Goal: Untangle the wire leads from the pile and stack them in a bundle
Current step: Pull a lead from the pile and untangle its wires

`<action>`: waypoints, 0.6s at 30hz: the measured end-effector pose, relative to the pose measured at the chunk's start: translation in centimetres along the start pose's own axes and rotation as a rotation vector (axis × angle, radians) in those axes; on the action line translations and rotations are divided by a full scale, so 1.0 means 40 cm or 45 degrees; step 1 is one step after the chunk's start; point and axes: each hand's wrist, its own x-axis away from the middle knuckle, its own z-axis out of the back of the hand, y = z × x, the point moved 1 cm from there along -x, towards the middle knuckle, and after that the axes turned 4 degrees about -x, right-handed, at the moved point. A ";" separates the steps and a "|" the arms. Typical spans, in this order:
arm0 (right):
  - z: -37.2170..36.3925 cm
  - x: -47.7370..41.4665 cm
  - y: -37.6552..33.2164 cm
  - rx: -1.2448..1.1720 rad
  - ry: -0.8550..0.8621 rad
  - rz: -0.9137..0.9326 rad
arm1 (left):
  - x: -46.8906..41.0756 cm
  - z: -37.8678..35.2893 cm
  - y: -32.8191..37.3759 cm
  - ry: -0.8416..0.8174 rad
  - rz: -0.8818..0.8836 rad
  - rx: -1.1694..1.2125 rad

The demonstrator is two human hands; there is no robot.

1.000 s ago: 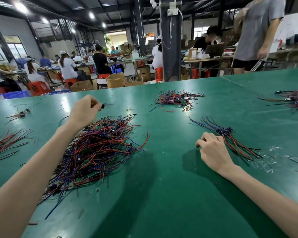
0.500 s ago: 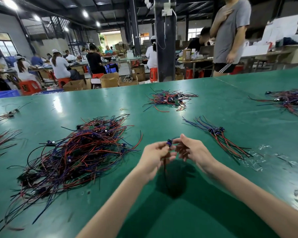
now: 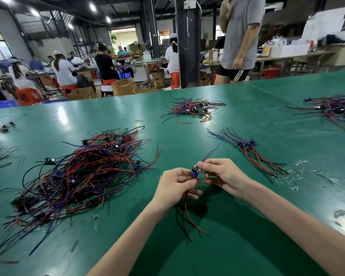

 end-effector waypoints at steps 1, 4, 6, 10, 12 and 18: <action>0.001 0.000 0.002 0.006 -0.004 -0.001 | 0.002 -0.001 -0.003 0.014 -0.022 -0.081; 0.005 0.001 0.005 0.043 -0.015 0.004 | 0.005 -0.006 -0.010 0.019 -0.060 -0.180; 0.008 0.001 0.003 0.053 -0.027 0.005 | 0.008 -0.010 -0.010 -0.013 -0.045 -0.130; 0.011 0.000 0.001 0.004 -0.056 0.025 | 0.010 -0.014 -0.002 -0.033 -0.024 -0.004; 0.012 0.001 0.003 0.006 -0.063 0.046 | 0.011 -0.016 -0.001 -0.026 -0.020 0.035; 0.003 0.008 0.003 0.061 -0.097 0.079 | 0.007 -0.008 -0.010 0.019 -0.054 -0.045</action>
